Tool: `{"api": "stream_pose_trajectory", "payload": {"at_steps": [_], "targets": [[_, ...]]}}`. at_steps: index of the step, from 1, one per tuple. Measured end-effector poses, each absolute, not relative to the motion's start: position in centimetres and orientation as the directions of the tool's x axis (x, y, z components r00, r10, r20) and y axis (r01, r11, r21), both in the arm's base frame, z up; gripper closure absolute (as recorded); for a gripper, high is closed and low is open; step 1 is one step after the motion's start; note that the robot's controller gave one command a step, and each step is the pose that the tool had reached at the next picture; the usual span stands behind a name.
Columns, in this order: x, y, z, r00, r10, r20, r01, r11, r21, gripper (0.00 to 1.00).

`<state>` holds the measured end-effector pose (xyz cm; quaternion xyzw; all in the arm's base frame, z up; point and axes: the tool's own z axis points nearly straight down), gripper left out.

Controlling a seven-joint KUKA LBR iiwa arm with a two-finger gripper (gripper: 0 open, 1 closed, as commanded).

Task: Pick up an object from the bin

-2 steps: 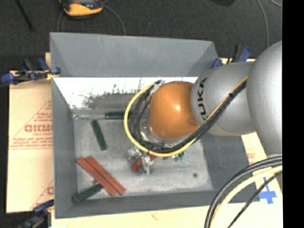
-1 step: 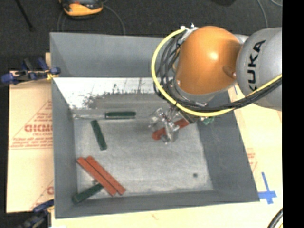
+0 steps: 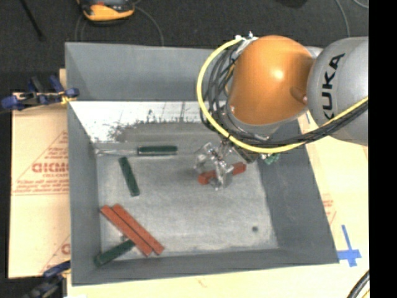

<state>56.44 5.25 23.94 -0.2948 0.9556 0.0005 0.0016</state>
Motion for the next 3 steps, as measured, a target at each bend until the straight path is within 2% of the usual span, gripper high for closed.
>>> {"api": "stream_pose_trajectory", "payload": {"at_steps": [3], "targets": [[56.43,5.22,23.94,-0.829,-0.560,-0.002,-0.560,0.829,0.000,1.00]]}}
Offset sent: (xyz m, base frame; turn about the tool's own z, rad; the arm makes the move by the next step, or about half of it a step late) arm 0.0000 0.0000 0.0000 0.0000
